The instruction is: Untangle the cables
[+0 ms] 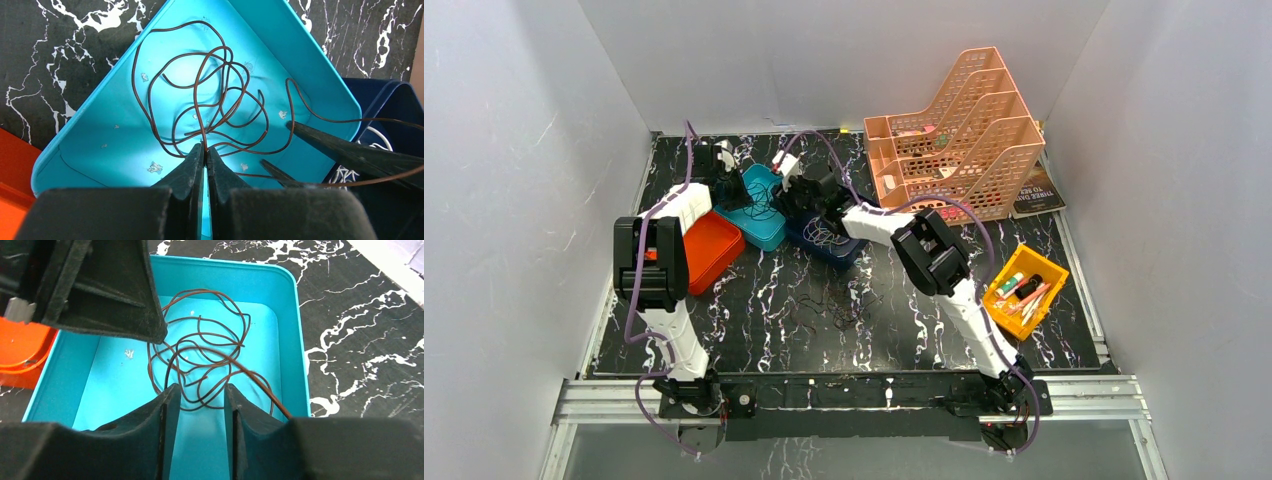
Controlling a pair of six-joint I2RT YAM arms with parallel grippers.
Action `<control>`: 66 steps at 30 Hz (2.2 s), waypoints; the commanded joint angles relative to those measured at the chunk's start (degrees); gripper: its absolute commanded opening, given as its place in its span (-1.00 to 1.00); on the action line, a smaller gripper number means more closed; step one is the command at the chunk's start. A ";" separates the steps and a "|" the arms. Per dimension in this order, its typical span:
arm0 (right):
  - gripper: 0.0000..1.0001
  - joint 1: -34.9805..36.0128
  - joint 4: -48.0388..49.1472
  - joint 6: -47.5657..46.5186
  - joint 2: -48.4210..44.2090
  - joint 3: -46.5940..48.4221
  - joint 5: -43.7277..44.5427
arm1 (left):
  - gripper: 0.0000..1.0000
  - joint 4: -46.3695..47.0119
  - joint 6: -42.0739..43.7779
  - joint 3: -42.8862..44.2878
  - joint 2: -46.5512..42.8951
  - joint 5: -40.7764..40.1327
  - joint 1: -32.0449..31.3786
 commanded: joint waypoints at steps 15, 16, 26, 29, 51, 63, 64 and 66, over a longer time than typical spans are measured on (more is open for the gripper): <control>0.45 0.27 7.59 -4.26 -27.28 -22.25 9.25 | -1.00 -3.04 0.44 1.73 1.51 -2.93 1.58; 0.45 0.27 8.48 -3.91 -29.37 -24.82 9.91 | -1.00 -3.00 0.52 1.75 1.39 -2.88 1.65; 0.47 0.34 10.04 3.43 -48.61 -46.46 11.94 | -0.28 -1.22 0.27 0.39 -4.04 -1.64 1.90; 0.49 0.41 7.95 4.57 -53.18 -50.95 12.46 | -0.06 -0.88 0.26 0.11 -6.24 -1.55 1.94; 0.52 0.45 -12.16 21.84 -87.04 -78.65 17.75 | 0.35 1.66 4.51 3.61 -8.57 0.46 -6.64; 0.52 0.44 -14.28 28.52 -88.92 -79.55 23.08 | 0.46 -4.10 -25.22 5.41 -4.54 -24.33 -15.23; 0.52 0.45 -14.46 28.59 -88.91 -79.55 23.10 | 0.46 -3.92 -27.50 5.25 -4.45 -24.83 -15.42; 0.53 0.44 -14.80 28.72 -89.20 -79.55 23.14 | 0.46 -3.82 -31.33 5.37 -3.91 -26.02 -15.53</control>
